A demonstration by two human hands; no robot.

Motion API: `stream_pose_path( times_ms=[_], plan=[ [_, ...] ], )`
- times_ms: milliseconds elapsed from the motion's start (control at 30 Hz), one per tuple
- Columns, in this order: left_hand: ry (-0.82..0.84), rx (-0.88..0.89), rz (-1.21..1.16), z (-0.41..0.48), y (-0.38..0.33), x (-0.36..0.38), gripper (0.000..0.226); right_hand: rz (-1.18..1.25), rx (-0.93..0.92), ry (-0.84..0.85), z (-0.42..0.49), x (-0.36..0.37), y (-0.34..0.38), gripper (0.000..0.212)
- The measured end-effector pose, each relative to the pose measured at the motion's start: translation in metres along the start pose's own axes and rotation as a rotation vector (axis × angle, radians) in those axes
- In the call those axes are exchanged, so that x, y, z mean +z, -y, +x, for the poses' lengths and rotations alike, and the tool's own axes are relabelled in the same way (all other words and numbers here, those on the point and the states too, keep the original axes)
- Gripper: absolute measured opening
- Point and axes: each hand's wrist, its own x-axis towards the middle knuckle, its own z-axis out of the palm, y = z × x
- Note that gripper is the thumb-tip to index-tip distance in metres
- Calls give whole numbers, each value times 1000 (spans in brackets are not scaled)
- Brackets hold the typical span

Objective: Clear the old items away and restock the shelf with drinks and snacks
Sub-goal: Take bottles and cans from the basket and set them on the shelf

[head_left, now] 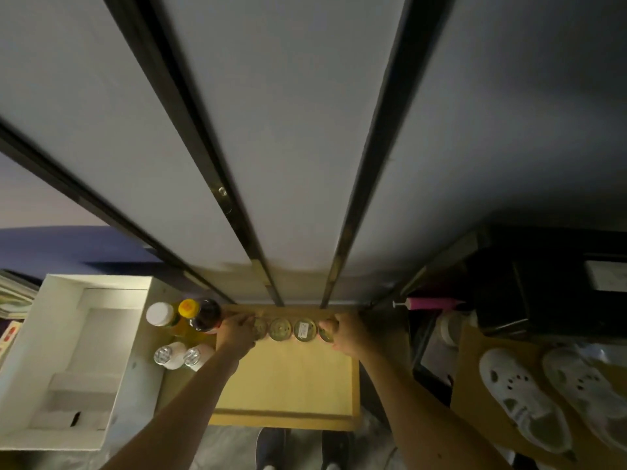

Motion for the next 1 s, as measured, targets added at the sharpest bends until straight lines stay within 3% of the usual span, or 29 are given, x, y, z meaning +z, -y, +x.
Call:
stream_pose_path(
  times_ms=[233, 567, 633, 733, 833, 1000],
  plan=[
    [-65, -22, 18, 9, 15, 10, 32, 39, 20, -53, 4, 17, -5, 29],
    [-117, 25, 56, 6, 21, 10, 26, -15, -12, -149, 3, 26, -9, 32],
    [-112, 87, 140, -4, 16, 10, 29, -56, -38, -157, -5, 26, -8, 35],
    [-78, 233, 296, -26, -3, 8, 35, -161, -92, -199, -22, 19, -4, 57],
    [-109, 490, 399, -48, -23, -4, 29, -216, -170, -246, -41, 6, 7, 75],
    [-116, 717, 499, -92, -69, -34, 28, -316, -290, -382, -85, -31, 47, 87]
  ],
)
